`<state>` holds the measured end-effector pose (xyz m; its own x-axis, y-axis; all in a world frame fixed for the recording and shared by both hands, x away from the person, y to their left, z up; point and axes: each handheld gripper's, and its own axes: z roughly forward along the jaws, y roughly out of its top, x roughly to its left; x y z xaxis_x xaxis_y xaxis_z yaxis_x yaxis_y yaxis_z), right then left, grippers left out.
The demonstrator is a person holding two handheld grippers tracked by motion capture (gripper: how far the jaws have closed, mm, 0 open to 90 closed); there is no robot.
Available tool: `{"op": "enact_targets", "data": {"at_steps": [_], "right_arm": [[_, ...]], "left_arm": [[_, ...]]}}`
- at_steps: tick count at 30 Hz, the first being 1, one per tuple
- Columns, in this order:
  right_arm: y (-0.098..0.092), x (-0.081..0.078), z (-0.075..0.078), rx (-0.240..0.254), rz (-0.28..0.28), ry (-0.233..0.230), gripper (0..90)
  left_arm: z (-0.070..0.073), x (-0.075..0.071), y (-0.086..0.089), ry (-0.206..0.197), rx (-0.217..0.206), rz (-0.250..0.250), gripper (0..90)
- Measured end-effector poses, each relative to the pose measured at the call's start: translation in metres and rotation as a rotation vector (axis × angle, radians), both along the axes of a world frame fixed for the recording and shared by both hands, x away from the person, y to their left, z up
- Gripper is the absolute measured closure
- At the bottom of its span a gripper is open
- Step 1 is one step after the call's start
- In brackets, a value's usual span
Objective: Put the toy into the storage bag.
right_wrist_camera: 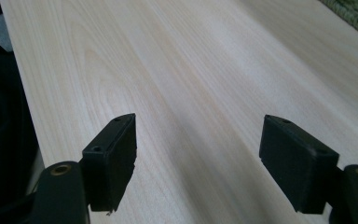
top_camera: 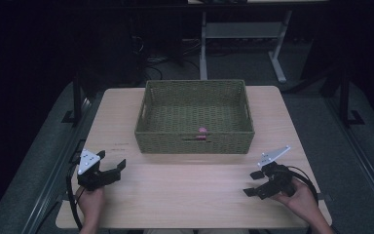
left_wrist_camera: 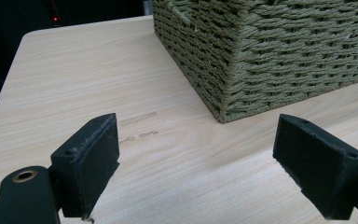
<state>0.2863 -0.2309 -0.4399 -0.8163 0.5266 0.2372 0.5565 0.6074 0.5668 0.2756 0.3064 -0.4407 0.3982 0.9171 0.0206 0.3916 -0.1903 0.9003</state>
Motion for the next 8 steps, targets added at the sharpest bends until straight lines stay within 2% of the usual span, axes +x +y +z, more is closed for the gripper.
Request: {"op": "enact_targets", "data": {"at_steps": [5, 8], "right_arm": [[0.0021, -0.0043, 0.0008, 0.013, -0.001, -0.014, 26.7], [0.0053, -0.0074, 0.0004, -0.007, -0.007, -0.038, 26.2]], "left_arm": [[-0.0002, 0.0001, -0.0001, 0.002, 0.0, 0.001, 13.9], [0.0003, 0.0004, -0.0003, -0.001, 0.0, 0.003, 13.9]]}}
